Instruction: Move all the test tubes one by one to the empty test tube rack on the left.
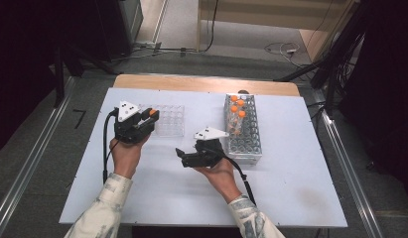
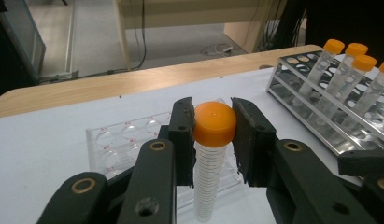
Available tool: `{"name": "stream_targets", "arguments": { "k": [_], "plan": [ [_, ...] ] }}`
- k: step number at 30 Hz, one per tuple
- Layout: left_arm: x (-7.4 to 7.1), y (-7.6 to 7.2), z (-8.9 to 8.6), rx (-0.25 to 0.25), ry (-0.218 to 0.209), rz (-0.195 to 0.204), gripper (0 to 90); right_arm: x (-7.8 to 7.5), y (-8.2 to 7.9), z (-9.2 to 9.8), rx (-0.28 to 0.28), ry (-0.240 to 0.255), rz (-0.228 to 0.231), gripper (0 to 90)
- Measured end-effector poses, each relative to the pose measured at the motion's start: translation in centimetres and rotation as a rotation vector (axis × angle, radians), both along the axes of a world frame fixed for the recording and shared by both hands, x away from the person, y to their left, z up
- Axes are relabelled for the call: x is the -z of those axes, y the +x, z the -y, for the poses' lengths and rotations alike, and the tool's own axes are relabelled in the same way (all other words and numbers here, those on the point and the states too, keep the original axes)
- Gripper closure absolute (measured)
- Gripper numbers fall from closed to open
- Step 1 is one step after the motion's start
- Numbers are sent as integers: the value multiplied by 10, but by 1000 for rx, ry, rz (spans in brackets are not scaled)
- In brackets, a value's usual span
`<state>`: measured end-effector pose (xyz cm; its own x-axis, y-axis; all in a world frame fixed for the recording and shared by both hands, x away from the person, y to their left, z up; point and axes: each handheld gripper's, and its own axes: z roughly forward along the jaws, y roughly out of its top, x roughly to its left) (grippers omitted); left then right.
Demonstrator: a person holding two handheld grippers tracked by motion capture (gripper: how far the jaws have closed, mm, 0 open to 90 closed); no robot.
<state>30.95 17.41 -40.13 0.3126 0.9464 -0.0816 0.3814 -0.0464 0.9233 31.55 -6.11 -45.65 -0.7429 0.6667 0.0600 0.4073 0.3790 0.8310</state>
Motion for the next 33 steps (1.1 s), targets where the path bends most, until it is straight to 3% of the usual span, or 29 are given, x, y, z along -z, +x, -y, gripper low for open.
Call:
{"name": "stream_targets", "arguments": {
  "k": [22, 33],
  "plan": [
    [-15, 10, -27, -66, -18, -4, 708, 2, 1, 2, 9, 1, -4, 116],
    [-20, 20, -37, -110, 1, 3, 708, 3, 1, 5, 12, 5, -7, 116]
  ]
}}
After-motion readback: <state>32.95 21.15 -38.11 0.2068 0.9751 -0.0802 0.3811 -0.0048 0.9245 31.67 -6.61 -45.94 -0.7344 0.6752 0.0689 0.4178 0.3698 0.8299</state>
